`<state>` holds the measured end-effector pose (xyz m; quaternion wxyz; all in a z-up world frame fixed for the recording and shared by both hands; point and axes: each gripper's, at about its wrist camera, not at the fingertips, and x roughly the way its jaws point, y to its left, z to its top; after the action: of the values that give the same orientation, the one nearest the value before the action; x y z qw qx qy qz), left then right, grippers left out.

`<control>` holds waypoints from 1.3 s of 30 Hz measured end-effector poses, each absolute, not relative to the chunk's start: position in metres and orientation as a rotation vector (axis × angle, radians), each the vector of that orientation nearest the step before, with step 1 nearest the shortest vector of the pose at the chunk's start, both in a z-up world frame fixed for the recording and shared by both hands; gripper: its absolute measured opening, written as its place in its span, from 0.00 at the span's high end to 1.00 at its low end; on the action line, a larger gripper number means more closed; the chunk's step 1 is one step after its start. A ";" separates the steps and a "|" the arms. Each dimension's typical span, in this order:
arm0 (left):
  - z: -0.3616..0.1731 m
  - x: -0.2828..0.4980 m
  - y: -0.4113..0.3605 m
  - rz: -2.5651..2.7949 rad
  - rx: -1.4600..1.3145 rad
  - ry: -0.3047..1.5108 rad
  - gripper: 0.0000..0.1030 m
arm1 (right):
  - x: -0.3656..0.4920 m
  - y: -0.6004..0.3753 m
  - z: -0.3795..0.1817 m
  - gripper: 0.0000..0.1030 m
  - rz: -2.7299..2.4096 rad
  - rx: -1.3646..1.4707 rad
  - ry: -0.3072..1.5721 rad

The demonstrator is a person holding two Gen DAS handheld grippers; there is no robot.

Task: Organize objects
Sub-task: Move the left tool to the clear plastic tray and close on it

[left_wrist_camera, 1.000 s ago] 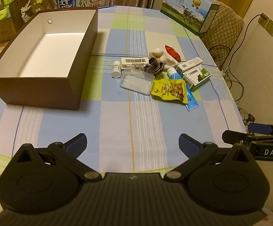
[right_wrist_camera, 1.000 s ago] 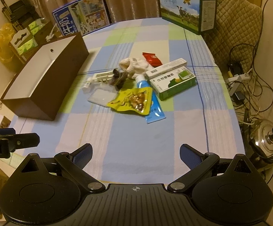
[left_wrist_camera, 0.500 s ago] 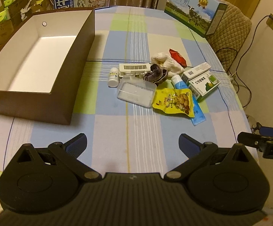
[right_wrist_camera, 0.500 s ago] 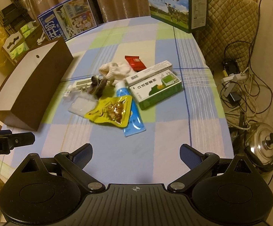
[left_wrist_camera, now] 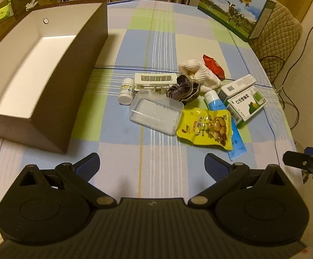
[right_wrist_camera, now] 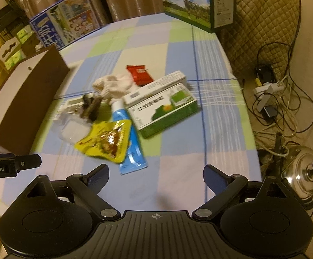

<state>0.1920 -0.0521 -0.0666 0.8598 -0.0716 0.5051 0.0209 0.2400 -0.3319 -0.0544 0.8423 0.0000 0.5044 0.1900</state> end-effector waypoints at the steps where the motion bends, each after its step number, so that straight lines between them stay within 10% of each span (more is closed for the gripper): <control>1: -0.070 0.197 -0.053 0.047 -0.151 1.063 0.01 | 0.245 -0.334 -0.056 0.10 0.394 0.001 1.067; 39: -0.135 0.278 -0.039 0.227 -0.221 1.084 0.05 | 0.308 -0.348 -0.083 0.11 0.384 0.002 1.136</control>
<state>0.2780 -0.0387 -0.1351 0.8447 -0.1049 0.5137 0.1075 0.3075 -0.3482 -0.0832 0.8255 0.0010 0.5347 0.1806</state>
